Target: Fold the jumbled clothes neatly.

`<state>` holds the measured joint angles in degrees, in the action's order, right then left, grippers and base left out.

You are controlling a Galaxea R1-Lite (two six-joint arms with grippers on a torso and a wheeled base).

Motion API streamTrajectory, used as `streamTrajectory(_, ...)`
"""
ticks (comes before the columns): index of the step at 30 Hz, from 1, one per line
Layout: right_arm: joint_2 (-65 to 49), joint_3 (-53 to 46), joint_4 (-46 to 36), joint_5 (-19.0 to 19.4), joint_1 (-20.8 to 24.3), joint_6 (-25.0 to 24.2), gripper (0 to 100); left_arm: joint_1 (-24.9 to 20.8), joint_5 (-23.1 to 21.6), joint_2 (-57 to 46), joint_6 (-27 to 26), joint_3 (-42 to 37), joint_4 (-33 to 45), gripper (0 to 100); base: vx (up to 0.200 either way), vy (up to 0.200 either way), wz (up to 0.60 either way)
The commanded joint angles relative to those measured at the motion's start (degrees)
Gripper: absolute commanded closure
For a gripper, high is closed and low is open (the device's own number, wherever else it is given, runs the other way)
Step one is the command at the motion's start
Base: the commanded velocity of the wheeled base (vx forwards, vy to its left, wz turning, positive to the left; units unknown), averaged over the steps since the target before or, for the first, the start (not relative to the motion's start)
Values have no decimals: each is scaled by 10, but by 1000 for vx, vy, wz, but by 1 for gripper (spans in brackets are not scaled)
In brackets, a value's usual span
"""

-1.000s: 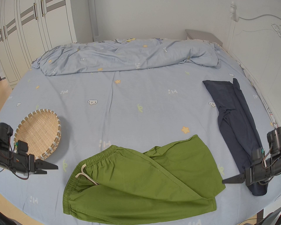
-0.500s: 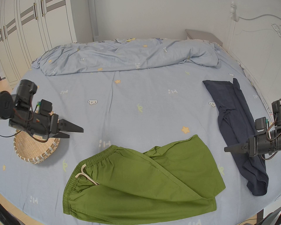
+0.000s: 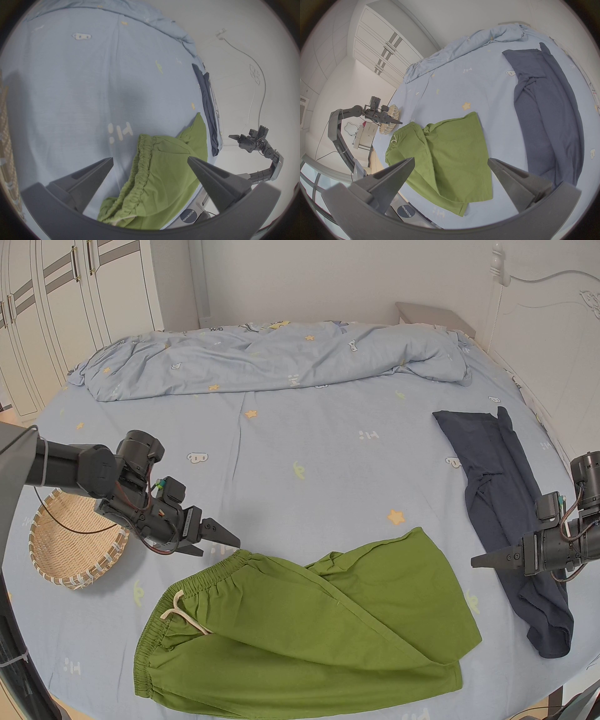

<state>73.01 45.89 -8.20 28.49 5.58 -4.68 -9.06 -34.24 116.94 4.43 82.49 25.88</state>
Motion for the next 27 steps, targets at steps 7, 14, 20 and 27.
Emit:
streamTrajectory(7,5,-4,0,-2,9,-1,0,-25,1,68,1,26,0,0,0,0,0)
streamTrajectory(14,5,-5,0,-2,9,-1,0,-30,1,70,2,23,0,100,0,0,0)
streamTrajectory(20,6,-7,0,-2,8,-1,0,-31,1,72,3,22,0,100,0,0,0)
streamTrajectory(27,6,-7,3,-2,7,-1,0,-31,1,71,3,20,0,100,0,0,0)
